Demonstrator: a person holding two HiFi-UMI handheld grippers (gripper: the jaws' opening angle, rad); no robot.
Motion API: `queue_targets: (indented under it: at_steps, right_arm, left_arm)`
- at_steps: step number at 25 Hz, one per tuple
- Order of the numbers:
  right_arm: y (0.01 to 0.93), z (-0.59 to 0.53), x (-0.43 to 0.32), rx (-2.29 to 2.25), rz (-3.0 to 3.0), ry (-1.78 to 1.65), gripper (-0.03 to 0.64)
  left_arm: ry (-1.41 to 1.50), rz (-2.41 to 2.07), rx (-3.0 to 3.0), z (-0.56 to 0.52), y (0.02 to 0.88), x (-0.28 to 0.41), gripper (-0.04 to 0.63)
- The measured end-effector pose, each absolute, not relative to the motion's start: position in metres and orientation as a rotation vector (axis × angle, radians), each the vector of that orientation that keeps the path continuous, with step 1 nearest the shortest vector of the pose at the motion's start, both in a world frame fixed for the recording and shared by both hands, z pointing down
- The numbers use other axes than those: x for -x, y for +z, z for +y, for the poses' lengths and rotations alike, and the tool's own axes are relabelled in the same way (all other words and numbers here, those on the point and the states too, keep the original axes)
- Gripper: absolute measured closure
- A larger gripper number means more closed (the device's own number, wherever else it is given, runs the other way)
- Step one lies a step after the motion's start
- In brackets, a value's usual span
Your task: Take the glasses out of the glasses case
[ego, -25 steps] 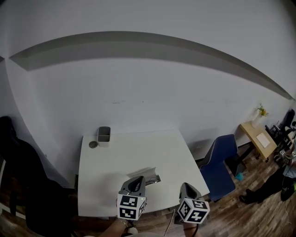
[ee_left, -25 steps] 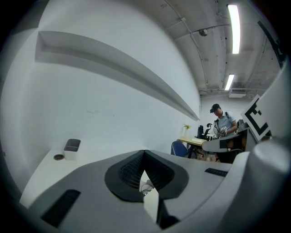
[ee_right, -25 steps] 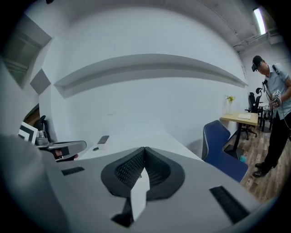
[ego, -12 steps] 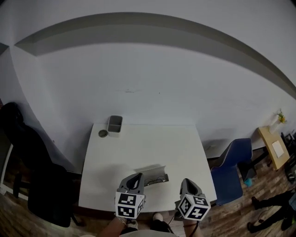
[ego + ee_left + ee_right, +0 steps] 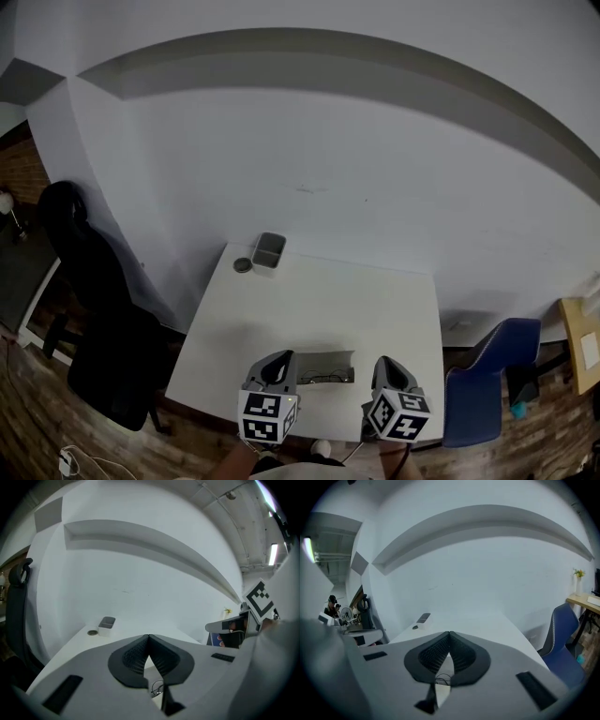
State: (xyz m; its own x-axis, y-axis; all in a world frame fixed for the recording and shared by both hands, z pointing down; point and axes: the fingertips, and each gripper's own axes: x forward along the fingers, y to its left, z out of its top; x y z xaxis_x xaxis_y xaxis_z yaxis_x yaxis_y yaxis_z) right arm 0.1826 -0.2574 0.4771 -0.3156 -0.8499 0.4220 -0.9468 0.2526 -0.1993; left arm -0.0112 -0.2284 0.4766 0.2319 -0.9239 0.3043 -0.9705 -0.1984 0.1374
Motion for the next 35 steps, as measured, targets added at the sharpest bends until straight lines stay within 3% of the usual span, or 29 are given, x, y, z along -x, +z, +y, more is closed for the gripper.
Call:
queue_targets:
  at_steps: [10, 35]
  right_arm:
    - [0.491, -0.260, -0.167, -1.625, -2.298, 0.626, 0.584]
    - [0.542, -0.234, -0.216, -1.694, -2.110, 0.801, 0.584]
  left_arm:
    - [0.233, -1.776, -2.140, -0.224, 0.499, 0.027, 0.589]
    - [0.581, -1.251, -2.391, -0.229, 0.557, -0.038, 0.589]
